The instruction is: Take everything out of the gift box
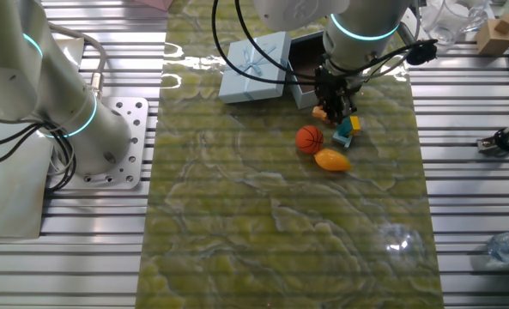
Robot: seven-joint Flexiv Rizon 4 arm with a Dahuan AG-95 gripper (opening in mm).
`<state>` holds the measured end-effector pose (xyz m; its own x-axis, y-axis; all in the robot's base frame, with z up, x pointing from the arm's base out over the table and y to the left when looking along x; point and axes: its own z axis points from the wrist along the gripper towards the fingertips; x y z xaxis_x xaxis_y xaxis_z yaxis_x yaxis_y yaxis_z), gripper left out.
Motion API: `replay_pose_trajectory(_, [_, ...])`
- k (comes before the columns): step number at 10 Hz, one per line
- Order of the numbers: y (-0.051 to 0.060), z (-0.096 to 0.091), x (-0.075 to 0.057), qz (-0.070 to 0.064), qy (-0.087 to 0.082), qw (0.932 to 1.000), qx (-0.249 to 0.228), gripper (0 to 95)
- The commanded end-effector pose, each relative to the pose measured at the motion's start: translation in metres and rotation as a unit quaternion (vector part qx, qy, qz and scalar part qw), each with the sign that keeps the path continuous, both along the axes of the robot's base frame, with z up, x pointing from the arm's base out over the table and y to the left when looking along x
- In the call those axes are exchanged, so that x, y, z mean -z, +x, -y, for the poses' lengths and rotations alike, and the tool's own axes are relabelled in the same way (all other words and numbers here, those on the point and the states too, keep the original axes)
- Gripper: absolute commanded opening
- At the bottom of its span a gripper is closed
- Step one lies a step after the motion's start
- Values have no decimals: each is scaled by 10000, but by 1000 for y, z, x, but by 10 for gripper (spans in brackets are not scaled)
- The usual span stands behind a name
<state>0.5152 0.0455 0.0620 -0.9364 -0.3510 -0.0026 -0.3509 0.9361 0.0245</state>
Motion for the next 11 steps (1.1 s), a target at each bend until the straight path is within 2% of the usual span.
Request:
replay_pose_trajectory(1, [0, 0, 0, -1, 2, 10000, 0, 190])
replay_pose_trajectory(5, [0, 0, 1, -4, 20, 10000, -57, 190])
replay_pose_trajectory(6, [1, 0, 1, -7, 31, 9999, -101, 380])
replay_pose_trajectory(8, [1, 0, 1, -12, 55, 9999, -149, 380])
replay_pose_trajectory(9, [1, 0, 1, -18, 82, 9998, -178, 570])
replay_pose_trajectory(11, [1, 0, 1, -18, 96, 9998, -192, 570])
